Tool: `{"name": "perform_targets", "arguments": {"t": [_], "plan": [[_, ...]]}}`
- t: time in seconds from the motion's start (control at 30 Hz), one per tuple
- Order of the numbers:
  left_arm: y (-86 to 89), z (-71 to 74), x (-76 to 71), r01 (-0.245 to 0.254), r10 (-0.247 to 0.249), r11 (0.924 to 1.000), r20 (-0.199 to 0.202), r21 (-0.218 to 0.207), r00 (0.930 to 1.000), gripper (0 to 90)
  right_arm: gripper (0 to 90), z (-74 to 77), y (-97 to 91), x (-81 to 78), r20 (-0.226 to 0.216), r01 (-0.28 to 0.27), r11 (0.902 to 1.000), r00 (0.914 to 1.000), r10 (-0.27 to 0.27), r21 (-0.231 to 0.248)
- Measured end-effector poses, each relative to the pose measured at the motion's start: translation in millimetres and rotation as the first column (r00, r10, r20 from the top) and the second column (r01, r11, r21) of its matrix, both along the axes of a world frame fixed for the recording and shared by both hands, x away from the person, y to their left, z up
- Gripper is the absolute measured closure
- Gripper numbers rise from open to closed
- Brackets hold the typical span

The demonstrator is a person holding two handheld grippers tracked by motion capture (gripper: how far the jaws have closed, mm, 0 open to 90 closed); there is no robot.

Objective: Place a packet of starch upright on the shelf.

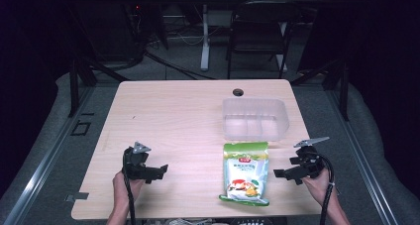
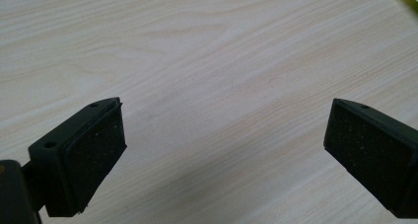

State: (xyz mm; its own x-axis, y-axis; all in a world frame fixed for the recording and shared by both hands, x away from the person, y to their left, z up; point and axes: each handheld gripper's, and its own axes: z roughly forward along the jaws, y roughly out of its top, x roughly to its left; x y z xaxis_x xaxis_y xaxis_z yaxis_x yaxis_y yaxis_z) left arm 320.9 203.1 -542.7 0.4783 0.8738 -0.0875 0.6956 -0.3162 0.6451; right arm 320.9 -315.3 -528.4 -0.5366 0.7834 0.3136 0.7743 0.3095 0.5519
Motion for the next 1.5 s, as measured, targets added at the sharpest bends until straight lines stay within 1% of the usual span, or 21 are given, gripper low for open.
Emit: {"name": "perform_targets", "arguments": {"t": [0.07, 0.13, 0.2, 0.23, 0.33, 0.37, 0.43, 0.47, 0.57, 0.7, 0.83, 0.87, 0.93, 1.03, 1.27, 1.3, 1.33, 1.37, 1.4, 1.47, 1.5], "plan": [[-0.7, 0.0, -0.1, -0.003, 0.003, 1.0000, 0.004, 0.004, 1.0000, 2.1, 1.6, 0.9, 3.3, 2.3, -0.002, -0.006, 0.9999, 1.0000, 0.006, 0.011], [-0.5, 0.0, -0.1, 0.003, -0.003, 1.0000, -0.003, 0.007, 1.0000, 2.0, 1.7, 2.4, 9.5, 4.7, 0.004, -0.014, 0.9998, 0.9999, 0.014, 0.011], [-0.6, -0.1, -0.3, -0.001, 0.001, 1.0000, 0.005, 0.004, 1.0000, 2.1, 1.9, 2.9, 12.0, 6.3, 0.002, -0.024, 0.9995, 0.9997, 0.024, 0.019], [-0.9, 0.2, -0.1, 0.008, -0.008, 1.0000, -0.001, 0.004, 1.0000, 2.1, 2.2, 3.0, 16.2, 8.3, 0.002, -0.030, 0.9991, 0.9995, 0.030, 0.030], [-1.9, -0.1, -0.1, 0.009, -0.009, 1.0000, 0.001, 0.003, 1.0000, 2.1, 2.5, 2.6, 19.9, 10.2, -0.003, -0.039, 0.9988, 0.9992, 0.039, 0.028], [-2.7, 0.0, -0.3, 0.008, -0.008, 0.9999, 0.000, 0.008, 1.0000, 2.1, 2.7, 1.8, 25.3, 12.9, -0.010, -0.051, 0.9981, 0.9986, 0.052, 0.033], [-3.0, -0.3, 0.0, 0.009, -0.009, 0.9999, -0.001, 0.010, 1.0000, 2.1, 3.5, 0.5, 28.6, 15.4, -0.009, -0.057, 0.9976, 0.9983, 0.057, 0.039], [-3.0, -0.1, 0.2, 0.013, -0.013, 0.9999, -0.004, 0.010, 0.9999, 2.1, 3.6, -0.2, 29.7, 17.3, -0.017, -0.060, 0.9974, 0.9980, 0.061, 0.040], [-3.5, -0.4, 0.2, 0.009, -0.009, 0.9999, 0.002, 0.009, 1.0000, 2.1, 4.7, -2.5, 33.8, 23.3, -0.023, -0.057, 0.9975, 0.9981, 0.058, 0.042], [-2.9, 0.0, -0.2, 0.013, -0.013, 0.9999, -0.005, 0.010, 0.9999, 2.1, 5.9, -5.5, 36.5, 32.6, -0.039, -0.054, 0.9963, 0.9976, 0.057, 0.066], [-2.7, -0.3, -0.3, 0.015, -0.015, 0.9998, -0.005, 0.009, 0.9999, 2.1, 7.2, -8.1, 39.3, 38.0, -0.046, -0.038, 0.9968, 0.9981, 0.041, 0.071], [-3.3, 0.2, -0.4, 0.015, -0.015, 0.9998, 0.000, 0.010, 0.9999, 2.1, 8.8, -10.9, 41.6, 43.5, -0.054, -0.036, 0.9972, 0.9977, 0.039, 0.065], [-3.9, -0.6, -0.1, 0.017, -0.017, 0.9998, 0.001, 0.012, 0.9998, 2.1, 10.4, -12.7, 43.0, 46.9, -0.069, -0.037, 0.9961, 0.9967, 0.043, 0.079], [-3.8, -0.4, -0.1, 0.026, -0.026, 0.9996, -0.009, 0.013, 0.9996, 2.1, 13.1, -14.2, 46.3, 51.9, -0.071, -0.037, 0.9963, 0.9965, 0.042, 0.078], [-3.4, -0.4, -0.3, 0.021, -0.021, 0.9996, 0.001, 0.017, 0.9998, 2.2, 18.1, -18.6, 55.0, 58.7, -0.092, -0.046, 0.9971, 0.9944, 0.051, 0.061], [-3.7, -0.2, -0.3, 0.025, -0.025, 0.9996, -0.005, 0.014, 0.9997, 2.2, 22.0, -19.6, 57.4, 59.4, -0.092, -0.048, 0.9970, 0.9944, 0.053, 0.061], [-3.8, 0.0, -0.4, 0.026, -0.026, 0.9995, -0.006, 0.015, 0.9996, 2.2, 23.1, -19.5, 58.2, 59.3, -0.096, -0.047, 0.9972, 0.9939, 0.053, 0.058], [-4.1, -0.2, -0.3, 0.027, -0.027, 0.9995, 0.002, 0.019, 0.9996, 2.2, 24.5, -19.9, 59.0, 59.4, -0.094, -0.046, 0.9971, 0.9942, 0.052, 0.060], [-4.2, -0.2, -0.4, 0.026, -0.026, 0.9995, 0.003, 0.018, 0.9996, 2.2, 27.0, -20.3, 59.9, 59.2, -0.095, -0.052, 0.9966, 0.9937, 0.058, 0.064], [-4.2, -0.1, -0.4, 0.028, -0.028, 0.9994, 0.002, 0.020, 0.9996, 2.2, 30.9, -20.5, 61.7, 58.8, -0.094, -0.052, 0.9971, 0.9940, 0.057, 0.055], [-4.2, 0.0, -0.5, 0.029, -0.029, 0.9993, 0.002, 0.021, 0.9996, 2.2, 33.6, -20.7, 61.6, 58.7, -0.094, -0.052, 0.9967, 0.9939, 0.058, 0.062]]}}
